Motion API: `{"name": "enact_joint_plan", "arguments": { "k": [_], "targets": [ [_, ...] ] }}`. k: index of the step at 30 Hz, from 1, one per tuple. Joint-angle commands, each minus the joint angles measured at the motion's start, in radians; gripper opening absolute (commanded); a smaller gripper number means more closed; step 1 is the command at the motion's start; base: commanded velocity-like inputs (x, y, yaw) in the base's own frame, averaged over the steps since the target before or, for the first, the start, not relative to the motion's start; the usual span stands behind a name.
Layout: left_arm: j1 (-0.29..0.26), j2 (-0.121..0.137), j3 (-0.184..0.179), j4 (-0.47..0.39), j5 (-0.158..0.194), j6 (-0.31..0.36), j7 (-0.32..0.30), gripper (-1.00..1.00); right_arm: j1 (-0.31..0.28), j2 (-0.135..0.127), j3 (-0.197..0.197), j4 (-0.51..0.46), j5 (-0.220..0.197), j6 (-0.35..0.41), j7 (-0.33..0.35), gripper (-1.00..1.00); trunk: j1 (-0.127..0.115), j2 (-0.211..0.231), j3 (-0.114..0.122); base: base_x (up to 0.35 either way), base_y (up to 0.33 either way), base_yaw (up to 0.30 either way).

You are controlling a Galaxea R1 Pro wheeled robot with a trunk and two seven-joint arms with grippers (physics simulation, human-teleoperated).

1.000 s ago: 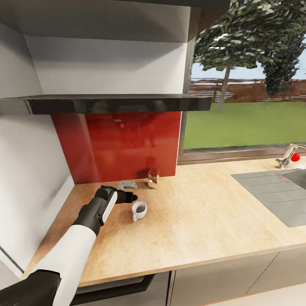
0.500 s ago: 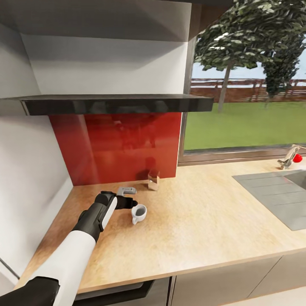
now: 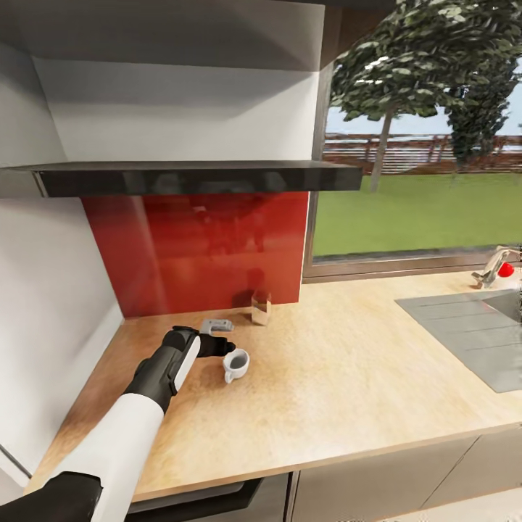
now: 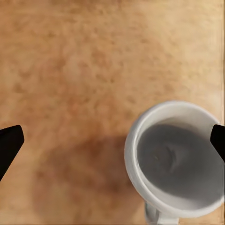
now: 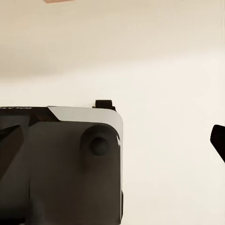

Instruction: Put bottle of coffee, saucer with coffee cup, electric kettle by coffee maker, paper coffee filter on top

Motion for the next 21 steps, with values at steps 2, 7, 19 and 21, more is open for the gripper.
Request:
{"name": "enact_joint_plan", "arguments": {
  "k": [2, 7, 19, 21],
  "targets": [
    [-0.001, 0.000, 0.000, -0.001, 0.002, 0.005, -0.001, 1.00, -0.001, 0.000, 0.009, 0.001, -0.010, -0.003, -0.002, 1.00, 0.001, -0.002, -0.002, 0.000, 0.000, -0.184],
    [-0.001, 0.002, 0.001, 0.000, 0.001, 0.005, -0.001, 1.00, -0.001, 0.000, 0.009, 0.001, -0.010, -0.003, -0.003, 1.00, 0.001, -0.002, -0.002, 0.029, 0.000, -0.055],
    [0.020, 0.005, 0.002, 0.001, -0.002, 0.004, -0.001, 1.00, -0.001, 0.000, 0.009, 0.001, -0.010, -0.003, -0.003, 1.00, 0.001, -0.002, -0.002, 0.042, 0.000, -0.003],
    [0.021, 0.005, 0.002, 0.001, -0.001, 0.004, -0.001, 1.00, -0.001, 0.000, 0.009, 0.001, -0.010, -0.003, -0.003, 1.00, 0.001, -0.002, -0.002, 0.108, 0.000, 0.000]
  ]
}}
